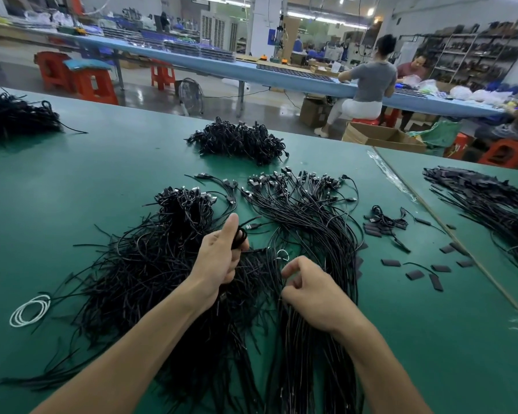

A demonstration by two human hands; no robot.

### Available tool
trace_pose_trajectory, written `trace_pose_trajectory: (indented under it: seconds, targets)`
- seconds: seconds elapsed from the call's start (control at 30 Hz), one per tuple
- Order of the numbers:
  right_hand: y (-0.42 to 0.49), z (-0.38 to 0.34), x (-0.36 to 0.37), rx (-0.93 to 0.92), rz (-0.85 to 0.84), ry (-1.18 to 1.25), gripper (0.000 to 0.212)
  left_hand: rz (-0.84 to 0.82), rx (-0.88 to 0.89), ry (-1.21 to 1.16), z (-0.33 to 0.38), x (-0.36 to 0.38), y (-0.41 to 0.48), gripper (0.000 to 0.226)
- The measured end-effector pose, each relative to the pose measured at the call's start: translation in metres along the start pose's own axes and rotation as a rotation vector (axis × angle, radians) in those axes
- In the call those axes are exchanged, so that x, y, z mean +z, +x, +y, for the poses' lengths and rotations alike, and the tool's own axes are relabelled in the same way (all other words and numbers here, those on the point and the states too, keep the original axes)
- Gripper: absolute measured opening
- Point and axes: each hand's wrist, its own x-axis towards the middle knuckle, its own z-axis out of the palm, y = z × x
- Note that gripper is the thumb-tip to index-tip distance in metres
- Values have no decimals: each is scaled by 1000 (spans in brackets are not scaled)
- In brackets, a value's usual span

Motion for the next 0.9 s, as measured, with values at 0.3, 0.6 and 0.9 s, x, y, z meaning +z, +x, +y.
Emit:
trace_pose_trajectory:
  seconds: [0.3,0.6,0.9]
  targets:
    - [1,-2,-4,-213,233,403,26,-157,60,66,0,11,-16,62]
    - [-8,-19,-1,-537,397,466,34,-314,14,-14,-3,25,-28,29]
    - [-15,-17,-4,-441,285,444,29,-275,170,-32,1,27,-30,47]
